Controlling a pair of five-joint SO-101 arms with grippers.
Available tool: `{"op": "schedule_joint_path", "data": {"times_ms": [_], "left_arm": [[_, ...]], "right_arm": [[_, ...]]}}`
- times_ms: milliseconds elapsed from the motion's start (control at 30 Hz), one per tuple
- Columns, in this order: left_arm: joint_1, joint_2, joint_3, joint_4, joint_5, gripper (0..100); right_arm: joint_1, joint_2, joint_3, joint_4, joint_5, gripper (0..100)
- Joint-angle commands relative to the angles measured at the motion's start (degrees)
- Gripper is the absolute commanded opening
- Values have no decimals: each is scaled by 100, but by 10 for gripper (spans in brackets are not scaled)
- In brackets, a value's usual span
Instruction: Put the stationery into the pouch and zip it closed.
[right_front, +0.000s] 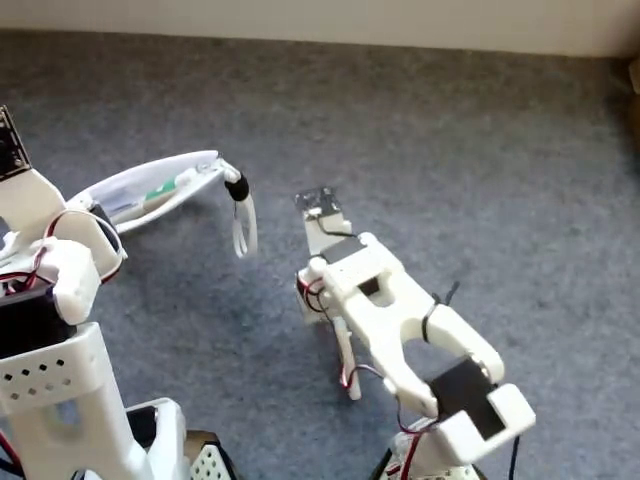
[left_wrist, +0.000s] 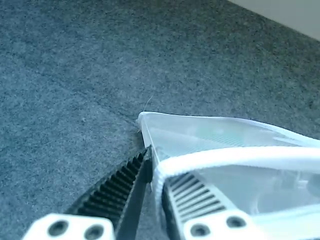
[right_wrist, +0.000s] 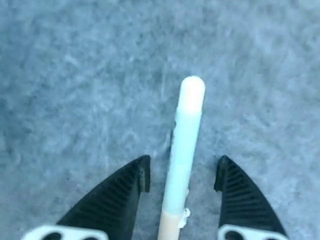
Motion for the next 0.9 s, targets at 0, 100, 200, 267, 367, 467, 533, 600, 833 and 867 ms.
{"op": "schedule_joint_path", "data": {"times_ms": [0, 100, 200, 267, 367, 467, 533, 600, 833, 867], "left_arm": [[-40, -75, -242, -211, 70, 7], [-40, -75, -242, -211, 70, 7], [-40, -75, -242, -211, 70, 7], [-40, -75, -242, -202, 70, 7], [-40, -84, -198, -211, 70, 7], [92, -110, -110, -220, 70, 7], [180, -110, -101, -220, 62, 7], [180, -110, -119, -220, 62, 7], [180, -119, -110, -220, 70, 7], [180, -119, -110, -220, 70, 7]], "right_arm": [[31, 444, -620, 365, -132, 162], [57, 936, -866, 558, -105, 80], [119, 1165, -945, 567, -26, 2], [198, 1077, -927, 576, 202, 6], [330, 611, -963, 778, 255, 5], [374, -171, -971, 1174, 264, 5], [374, -804, -971, 1297, 264, 5], [374, -1455, -971, 1323, 264, 5], [189, -3688, -989, 743, 264, 5], [136, -3943, -989, 567, 264, 5]]}}
